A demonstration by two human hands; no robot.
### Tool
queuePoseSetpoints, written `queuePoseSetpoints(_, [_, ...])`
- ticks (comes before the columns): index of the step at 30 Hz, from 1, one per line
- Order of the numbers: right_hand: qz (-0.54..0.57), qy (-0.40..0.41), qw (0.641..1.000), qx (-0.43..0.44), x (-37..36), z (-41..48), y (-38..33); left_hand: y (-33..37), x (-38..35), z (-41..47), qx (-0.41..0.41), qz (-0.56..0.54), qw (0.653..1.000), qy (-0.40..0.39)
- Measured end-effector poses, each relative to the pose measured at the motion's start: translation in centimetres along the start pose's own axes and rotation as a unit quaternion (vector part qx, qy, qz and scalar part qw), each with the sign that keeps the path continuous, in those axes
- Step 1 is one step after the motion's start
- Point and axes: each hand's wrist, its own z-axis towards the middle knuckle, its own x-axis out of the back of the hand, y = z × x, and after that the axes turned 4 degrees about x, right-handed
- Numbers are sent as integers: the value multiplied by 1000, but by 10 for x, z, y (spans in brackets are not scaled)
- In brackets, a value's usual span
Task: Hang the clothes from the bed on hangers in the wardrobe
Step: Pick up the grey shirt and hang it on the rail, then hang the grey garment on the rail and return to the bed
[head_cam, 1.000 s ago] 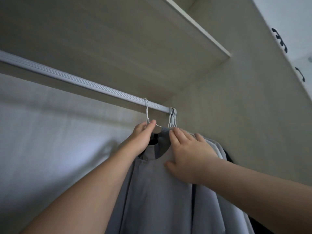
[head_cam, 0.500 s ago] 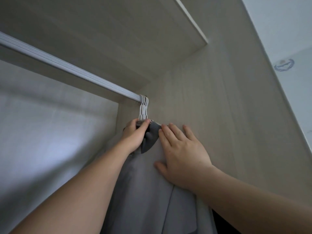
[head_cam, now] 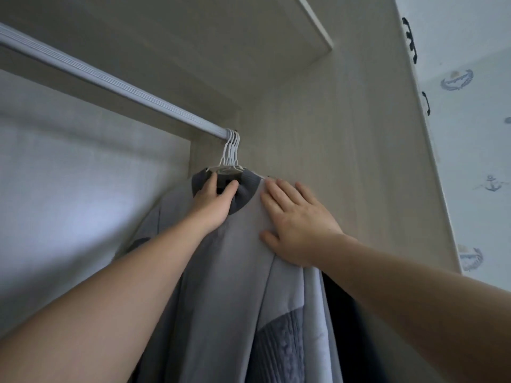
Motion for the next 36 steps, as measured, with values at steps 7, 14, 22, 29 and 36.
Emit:
queuePoseSetpoints(7, [39,-27,998,38,28,-107,26,32,-15,-121,-179,130,975,-1])
queuePoseSetpoints(14, [-14,-40,999,9,70,-271,76,96,-81,-256,-332,171,926,-60])
queuePoseSetpoints(22, [-4,-179,976,-126,112,-505,166,160,-230,-434,-431,129,871,-197])
queuePoseSetpoints(29, [25,-307,902,-302,144,-722,186,188,-356,-618,-363,19,841,-401])
queuePoseSetpoints(36, [53,-348,792,-499,139,-879,166,204,-447,-767,-263,-87,780,-561])
